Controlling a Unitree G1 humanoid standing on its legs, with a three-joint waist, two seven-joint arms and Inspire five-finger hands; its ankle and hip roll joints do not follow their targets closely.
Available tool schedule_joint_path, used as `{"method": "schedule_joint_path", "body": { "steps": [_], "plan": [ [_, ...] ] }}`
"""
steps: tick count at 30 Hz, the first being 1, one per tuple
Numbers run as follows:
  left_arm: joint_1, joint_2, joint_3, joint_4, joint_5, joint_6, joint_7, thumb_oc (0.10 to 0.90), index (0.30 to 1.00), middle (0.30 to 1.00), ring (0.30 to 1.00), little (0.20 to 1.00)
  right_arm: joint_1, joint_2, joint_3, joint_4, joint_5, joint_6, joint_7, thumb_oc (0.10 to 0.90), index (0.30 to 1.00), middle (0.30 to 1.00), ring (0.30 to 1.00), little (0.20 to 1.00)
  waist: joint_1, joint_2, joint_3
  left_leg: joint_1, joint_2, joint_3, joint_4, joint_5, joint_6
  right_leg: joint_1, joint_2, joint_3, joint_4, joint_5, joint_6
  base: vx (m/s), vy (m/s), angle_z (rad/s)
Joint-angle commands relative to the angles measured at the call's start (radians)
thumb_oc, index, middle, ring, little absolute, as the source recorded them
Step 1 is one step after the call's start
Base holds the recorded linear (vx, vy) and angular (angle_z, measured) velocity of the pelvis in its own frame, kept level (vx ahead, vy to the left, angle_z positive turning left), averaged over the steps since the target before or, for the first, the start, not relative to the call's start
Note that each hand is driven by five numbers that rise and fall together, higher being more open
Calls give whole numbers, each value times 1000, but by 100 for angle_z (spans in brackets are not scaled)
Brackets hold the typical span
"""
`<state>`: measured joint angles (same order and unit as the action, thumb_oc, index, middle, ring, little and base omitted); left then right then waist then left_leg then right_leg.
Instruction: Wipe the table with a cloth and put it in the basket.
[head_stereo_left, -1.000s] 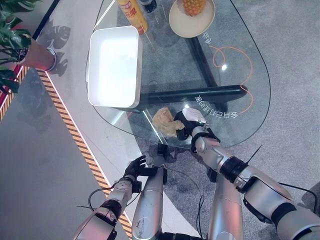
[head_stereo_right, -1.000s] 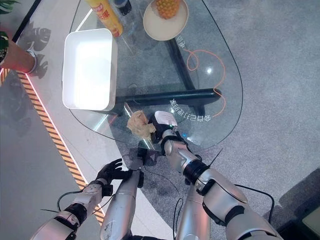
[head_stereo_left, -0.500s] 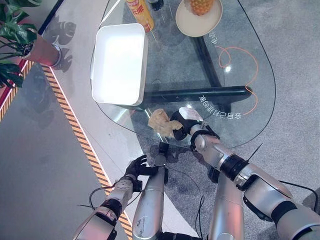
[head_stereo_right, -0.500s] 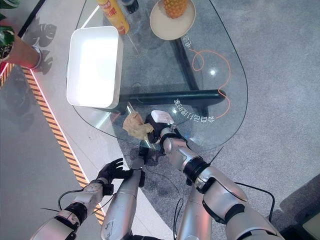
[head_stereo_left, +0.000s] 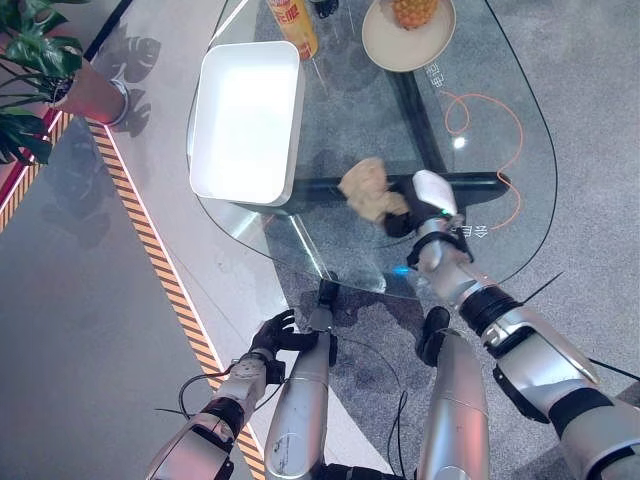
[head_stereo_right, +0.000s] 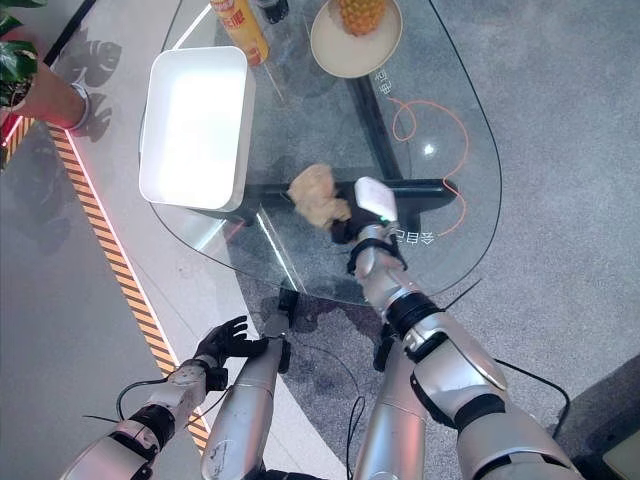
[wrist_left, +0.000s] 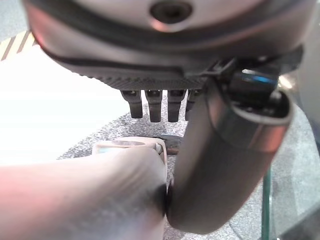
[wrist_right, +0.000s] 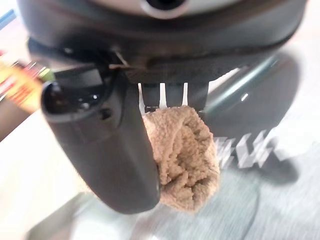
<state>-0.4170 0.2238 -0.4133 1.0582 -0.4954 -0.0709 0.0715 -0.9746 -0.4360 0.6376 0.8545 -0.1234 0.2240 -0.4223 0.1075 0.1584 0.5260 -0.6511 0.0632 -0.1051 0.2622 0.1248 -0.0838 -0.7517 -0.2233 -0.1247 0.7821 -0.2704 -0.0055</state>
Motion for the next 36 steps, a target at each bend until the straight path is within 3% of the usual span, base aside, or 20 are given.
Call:
{"method": "schedule_joint_path", "body": {
  "steps": [1,3,16,27,30,31,36],
  "plan": [
    [15,38,-19,24,-11,-4,5,800,900,900,900,900,-173,-4,-15,-20,15,-81,-107,100,300,300,300,200,5,28,-6,4,-78,116,136,-113,82,33,30,18,-216,187,7,0,0,0],
    [23,41,-22,28,-14,-7,3,800,900,900,900,900,-161,-31,-31,-1,22,-78,-127,100,300,300,300,200,-3,25,-6,19,-72,127,151,-146,79,44,28,21,-194,151,13,59,-17,2],
    [31,70,-16,47,-29,-32,-14,800,900,900,900,900,-176,-159,-83,180,46,-13,-256,100,300,300,300,200,-7,17,-6,8,-59,133,159,-160,86,39,26,13,-190,146,17,4,-6,1],
    [31,123,2,26,-46,-12,-29,800,900,900,900,900,-153,-268,-206,266,121,-13,-400,100,300,300,300,200,-21,-3,-6,-3,-50,131,167,-174,92,35,41,13,-200,149,27,-1,-11,1],
    [27,134,4,25,-50,-5,-29,800,900,900,900,900,-150,-287,-229,286,137,-36,-429,100,300,300,300,200,-24,-7,-6,-4,-49,130,165,-175,93,38,44,13,-205,150,29,-27,-7,0],
    [17,137,8,23,-48,-3,-28,800,900,900,900,900,-163,-293,-234,288,144,-36,-438,100,300,300,300,200,-23,-8,-6,-26,-47,133,156,-145,98,20,45,4,-220,181,21,-87,-26,-1],
    [16,154,15,22,-47,0,-35,800,900,900,900,900,-166,-327,-259,301,163,-67,-465,100,300,300,300,200,-27,-16,-6,-28,-46,130,159,-149,99,21,49,3,-221,181,24,-18,-5,0]
  ]
}}
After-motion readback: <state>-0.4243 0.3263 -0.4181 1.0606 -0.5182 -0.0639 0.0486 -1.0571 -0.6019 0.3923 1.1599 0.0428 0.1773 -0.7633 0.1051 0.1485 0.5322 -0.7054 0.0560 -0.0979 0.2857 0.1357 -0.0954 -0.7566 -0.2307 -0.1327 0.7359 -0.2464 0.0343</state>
